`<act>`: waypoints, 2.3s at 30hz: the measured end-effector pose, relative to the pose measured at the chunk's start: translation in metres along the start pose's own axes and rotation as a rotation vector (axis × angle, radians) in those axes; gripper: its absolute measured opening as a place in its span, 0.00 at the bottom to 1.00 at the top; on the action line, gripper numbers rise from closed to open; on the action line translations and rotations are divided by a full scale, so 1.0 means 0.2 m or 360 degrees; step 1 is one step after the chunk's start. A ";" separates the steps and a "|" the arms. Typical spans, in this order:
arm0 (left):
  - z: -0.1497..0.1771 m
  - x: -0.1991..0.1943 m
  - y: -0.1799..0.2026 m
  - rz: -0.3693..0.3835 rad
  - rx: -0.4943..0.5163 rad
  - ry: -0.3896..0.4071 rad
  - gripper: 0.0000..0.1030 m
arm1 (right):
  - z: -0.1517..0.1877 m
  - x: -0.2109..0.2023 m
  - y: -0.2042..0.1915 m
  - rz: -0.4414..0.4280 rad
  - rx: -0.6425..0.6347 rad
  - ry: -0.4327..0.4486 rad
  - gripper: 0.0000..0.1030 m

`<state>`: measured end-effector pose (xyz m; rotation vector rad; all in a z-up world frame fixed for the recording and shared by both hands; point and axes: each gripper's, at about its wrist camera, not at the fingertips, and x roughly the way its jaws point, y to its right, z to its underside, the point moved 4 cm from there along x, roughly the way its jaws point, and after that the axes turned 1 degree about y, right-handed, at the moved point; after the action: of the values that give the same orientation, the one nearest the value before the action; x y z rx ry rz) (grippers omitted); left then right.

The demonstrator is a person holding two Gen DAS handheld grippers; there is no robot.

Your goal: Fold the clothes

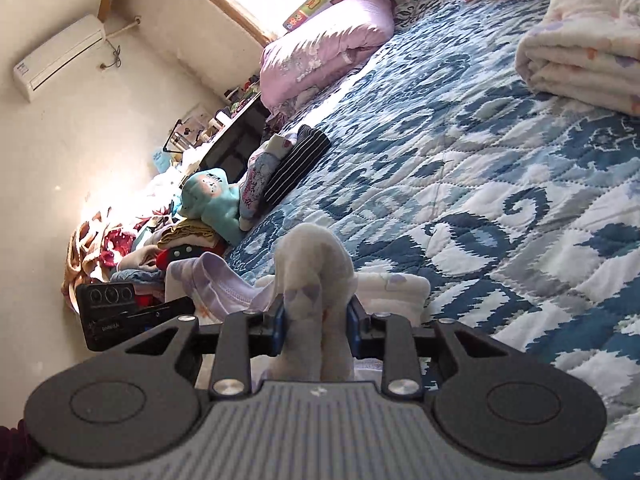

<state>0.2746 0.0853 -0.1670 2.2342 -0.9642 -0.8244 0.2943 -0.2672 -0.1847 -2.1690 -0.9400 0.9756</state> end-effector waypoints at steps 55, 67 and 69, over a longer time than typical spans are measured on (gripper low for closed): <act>0.29 -0.09 0.53 -0.0600 0.1020 0.0105 0.50 | 0.51 -0.06 -0.63 0.0669 -0.1068 0.0479 0.53; 0.45 0.09 0.28 -0.0640 0.0881 -0.0033 0.53 | 0.58 0.15 -0.46 0.0649 -0.0856 0.0281 0.53; 0.44 0.09 0.29 -0.0641 0.0871 -0.0048 0.53 | 0.57 0.15 -0.43 0.0623 -0.0809 0.0278 0.53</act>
<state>0.1959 0.0157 -0.1893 2.9629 -0.8344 -0.8346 0.1878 -0.1684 -0.1980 -2.8946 -0.7494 0.7498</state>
